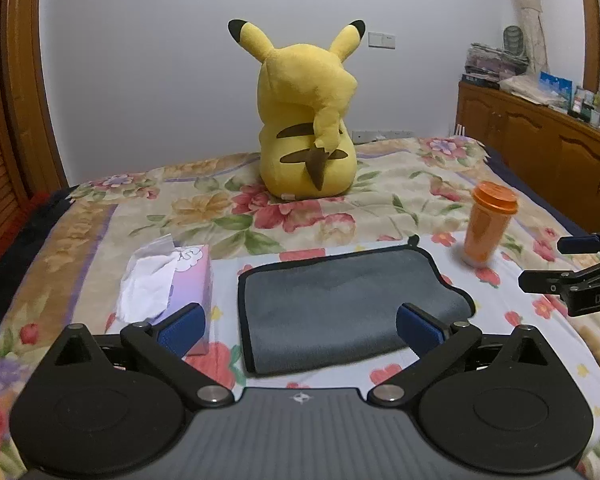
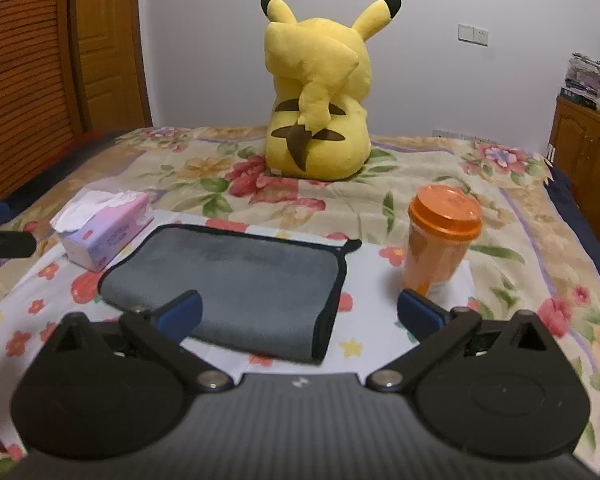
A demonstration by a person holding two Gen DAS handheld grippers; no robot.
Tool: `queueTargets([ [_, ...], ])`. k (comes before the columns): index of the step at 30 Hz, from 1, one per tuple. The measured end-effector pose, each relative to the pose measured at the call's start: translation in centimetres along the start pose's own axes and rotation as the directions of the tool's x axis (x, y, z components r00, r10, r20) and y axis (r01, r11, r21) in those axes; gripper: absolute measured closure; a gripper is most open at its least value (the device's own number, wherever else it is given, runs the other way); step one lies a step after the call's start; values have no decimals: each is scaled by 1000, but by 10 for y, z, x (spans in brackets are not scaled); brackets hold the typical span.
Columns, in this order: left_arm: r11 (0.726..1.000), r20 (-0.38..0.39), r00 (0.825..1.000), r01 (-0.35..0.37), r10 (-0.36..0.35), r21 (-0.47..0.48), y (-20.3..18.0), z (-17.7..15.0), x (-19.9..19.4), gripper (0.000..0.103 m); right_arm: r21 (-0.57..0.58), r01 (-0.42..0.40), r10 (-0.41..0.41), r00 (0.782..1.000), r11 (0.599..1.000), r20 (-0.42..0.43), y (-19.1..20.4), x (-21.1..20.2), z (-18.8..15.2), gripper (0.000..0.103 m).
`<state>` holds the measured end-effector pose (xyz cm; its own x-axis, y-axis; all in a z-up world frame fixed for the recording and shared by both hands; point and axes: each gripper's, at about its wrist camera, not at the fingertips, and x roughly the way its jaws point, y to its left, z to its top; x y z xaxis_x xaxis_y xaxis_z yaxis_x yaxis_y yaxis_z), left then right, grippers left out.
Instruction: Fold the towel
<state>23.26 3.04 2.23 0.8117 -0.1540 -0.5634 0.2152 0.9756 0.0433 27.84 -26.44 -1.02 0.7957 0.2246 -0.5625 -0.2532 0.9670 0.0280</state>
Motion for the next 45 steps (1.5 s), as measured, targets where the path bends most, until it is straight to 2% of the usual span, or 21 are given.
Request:
queueTargets([
  [9,1000,6,1000,-14,14,-18,-9,-7,-45,0,23,-1,1,1000,1000,9,9,-42,-12,0],
  [24,998,3,1000,12,-12,-62,-25,-8,-106,0,38,-5,2,998,999,68,21,-112,-14,0],
  [30,998,-14,999,-36,35,-50,-35,-28,-117,0,43,-9,6,997,999,75,26,-126,-22,0],
  [35,996,-36,999,-11,8,-85,-38,-48,-118,0,53,-13,10,998,999,66,29,-133,-35,0],
  [45,996,-60,998,-23,18,-80,-48,-86,-118,0,66,-2,0,999,998,34,37,-135,-67,0],
])
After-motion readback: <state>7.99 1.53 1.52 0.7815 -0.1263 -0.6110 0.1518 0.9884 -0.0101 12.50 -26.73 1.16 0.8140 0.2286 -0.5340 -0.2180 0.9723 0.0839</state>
